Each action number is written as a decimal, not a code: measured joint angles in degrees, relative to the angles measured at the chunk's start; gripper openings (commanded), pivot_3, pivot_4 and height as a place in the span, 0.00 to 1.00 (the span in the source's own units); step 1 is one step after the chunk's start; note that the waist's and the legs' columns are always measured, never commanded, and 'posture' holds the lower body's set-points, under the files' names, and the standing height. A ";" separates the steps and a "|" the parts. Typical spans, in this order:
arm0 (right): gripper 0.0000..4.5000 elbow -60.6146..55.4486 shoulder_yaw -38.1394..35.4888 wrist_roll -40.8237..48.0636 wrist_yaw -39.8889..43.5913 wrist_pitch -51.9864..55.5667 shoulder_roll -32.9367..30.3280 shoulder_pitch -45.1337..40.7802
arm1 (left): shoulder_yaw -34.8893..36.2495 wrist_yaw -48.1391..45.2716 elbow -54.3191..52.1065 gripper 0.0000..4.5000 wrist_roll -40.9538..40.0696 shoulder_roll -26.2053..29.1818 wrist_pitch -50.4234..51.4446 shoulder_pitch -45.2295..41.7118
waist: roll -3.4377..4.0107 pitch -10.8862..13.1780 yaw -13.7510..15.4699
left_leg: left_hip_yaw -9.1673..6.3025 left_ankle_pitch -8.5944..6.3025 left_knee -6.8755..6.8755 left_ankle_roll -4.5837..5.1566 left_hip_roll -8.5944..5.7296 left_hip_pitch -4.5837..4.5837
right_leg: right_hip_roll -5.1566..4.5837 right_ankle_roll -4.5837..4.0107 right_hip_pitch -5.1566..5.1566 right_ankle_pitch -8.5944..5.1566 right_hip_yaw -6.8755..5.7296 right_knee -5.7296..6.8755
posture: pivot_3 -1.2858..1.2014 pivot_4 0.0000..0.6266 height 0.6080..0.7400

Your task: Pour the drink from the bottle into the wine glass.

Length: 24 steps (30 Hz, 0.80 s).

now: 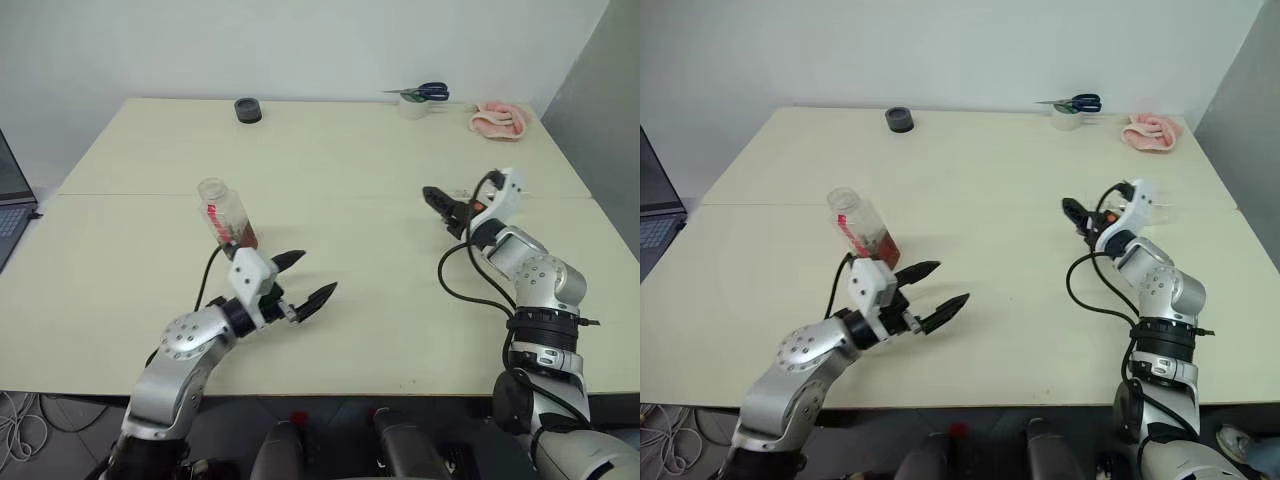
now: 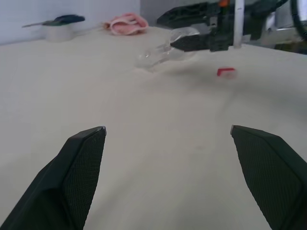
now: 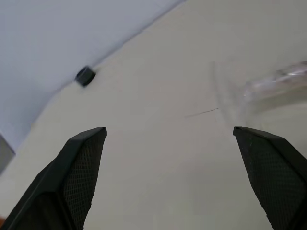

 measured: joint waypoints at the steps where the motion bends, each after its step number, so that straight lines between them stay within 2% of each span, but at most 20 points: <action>1: 1.00 0.99 -2.02 1.71 -1.75 -0.02 0.61 -0.31 | -0.36 -0.05 0.42 0.99 0.07 0.00 0.03 -0.94 | 0.00 0.00 -0.13 | -0.01 0.00 0.00 0.00 0.01 0.00 | 0.02 0.00 0.00 0.00 -0.01 0.01 | 0.52 0.24 1.00; 5: 1.00 7.91 -8.50 6.78 -6.88 -1.92 2.31 -2.98 | -1.32 -0.83 2.02 0.99 0.44 0.09 -0.01 -2.43 | 0.01 0.00 -0.73 | 0.02 0.01 0.05 0.01 0.00 0.01 | 0.04 0.07 0.01 -0.04 0.05 0.02 | 0.52 0.24 1.00; 10: 1.00 21.64 -15.28 11.46 -9.36 -8.82 1.26 -9.18 | -1.85 -1.37 2.08 0.99 1.37 0.64 -0.16 -3.36 | 0.03 0.01 -0.87 | 0.04 0.01 0.02 0.02 0.00 0.03 | 0.08 0.26 0.01 -0.16 0.07 0.01 | 0.52 0.24 1.00; 24: 1.00 45.93 -16.85 12.08 -5.57 -23.73 -3.24 -17.25 | -1.68 0.07 1.92 0.99 1.54 0.66 0.70 -3.77 | 0.03 0.02 -0.90 | 0.07 0.01 0.03 0.02 0.00 0.01 | 0.07 0.26 0.02 -0.16 0.12 -0.02 | 0.52 0.24 1.00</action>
